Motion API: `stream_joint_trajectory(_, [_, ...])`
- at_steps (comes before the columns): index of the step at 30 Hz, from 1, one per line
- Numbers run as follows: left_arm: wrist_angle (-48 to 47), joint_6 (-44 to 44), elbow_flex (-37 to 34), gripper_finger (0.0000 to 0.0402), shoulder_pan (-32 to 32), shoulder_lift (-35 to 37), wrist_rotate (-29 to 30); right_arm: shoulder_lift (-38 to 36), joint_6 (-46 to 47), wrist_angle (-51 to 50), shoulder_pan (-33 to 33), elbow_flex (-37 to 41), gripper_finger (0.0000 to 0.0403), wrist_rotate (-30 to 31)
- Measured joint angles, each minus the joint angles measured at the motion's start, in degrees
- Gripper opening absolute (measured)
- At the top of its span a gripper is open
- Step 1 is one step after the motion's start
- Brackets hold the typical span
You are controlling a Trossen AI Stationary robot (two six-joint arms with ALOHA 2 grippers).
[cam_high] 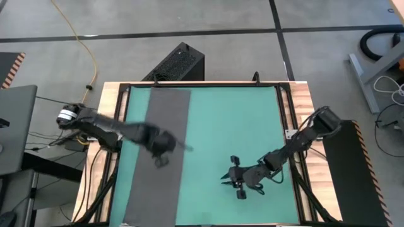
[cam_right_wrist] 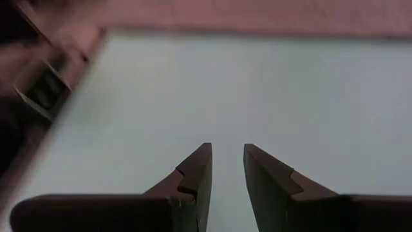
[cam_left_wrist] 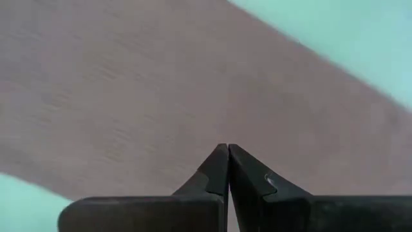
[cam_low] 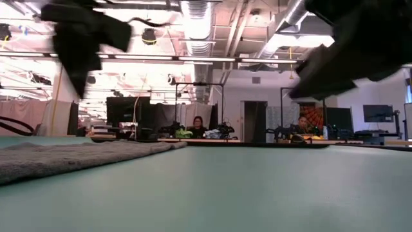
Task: Roll towel
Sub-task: Roll the gray towel
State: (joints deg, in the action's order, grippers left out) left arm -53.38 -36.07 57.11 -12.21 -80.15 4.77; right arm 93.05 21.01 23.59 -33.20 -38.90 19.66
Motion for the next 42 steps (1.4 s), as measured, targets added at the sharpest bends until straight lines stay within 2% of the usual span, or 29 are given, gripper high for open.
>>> stream_joint_trajectory(2, [2.86, -4.61, -3.38, 0.0, -6.39, 0.21, -0.01, 3.36, -0.06, 7.1, 0.74, -0.9, 0.0118, -0.23])
stream_joint_trajectory(4, [6.61, -9.3, -6.62, 0.0, -11.44, 0.06, -0.02, 6.95, -0.04, 10.11, 2.02, -3.24, 0.0118, -2.23])
stream_joint_trajectory(9, [14.9, -20.67, -14.31, 0.0, -18.56, -0.59, 2.25, 17.27, -0.73, 9.9, 5.53, -14.54, 0.0118, -9.53])
stream_joint_trajectory(13, [21.52, -24.54, -19.71, 0.0, -19.6, -0.58, 5.06, 25.86, -5.04, 6.01, 7.28, -26.84, 0.0118, -13.17])
stream_joint_trajectory(19, [26.07, -25.07, -23.33, 0.0, -19.6, -0.33, 9.22, 35.49, -11.09, -3.7, 8.39, -43.85, 0.0118, -17.06])
stream_joint_trajectory(23, [26.26, -24.43, -23.35, 0.0, -19.45, -0.45, 10.5, 40.48, -12.68, -8.37, 9.69, -52.57, 0.0118, -23.31])
stream_joint_trajectory(26, [26.51, -25.35, -23.35, 0.0, -19.41, -0.45, 10.5, 43.13, -12.93, -12.26, 10.85, -56.17, 0.0118, -28.07])
stream_joint_trajectory(30, [28.35, -27.25, -23.18, 0.0, -19.41, -0.45, 10.44, 42.52, -13.54, -20.42, 11.95, -56.69, 0.0118, -30.09])
stream_joint_trajectory(34, [33.99, -26.17, -23.33, 0.0, -19.38, -0.65, 11.64, 38.77, -17.58, -33.88, 12.05, -56.65, 0.0118, -31.78])
stream_joint_trajectory(38, [44.87, -21.75, -23.36, 0.0, -19.41, -0.71, 19.5, 33.55, -22.46, -41.05, 11.69, -52.68, 0.0118, -32.07])
stream_joint_trajectory(42, [53.98, -16.95, -23.35, 0.0, -19.41, -0.67, 27.09, 24.16, -23.91, -38.69, 12.48, -41.64, 0.0118, -33.33])
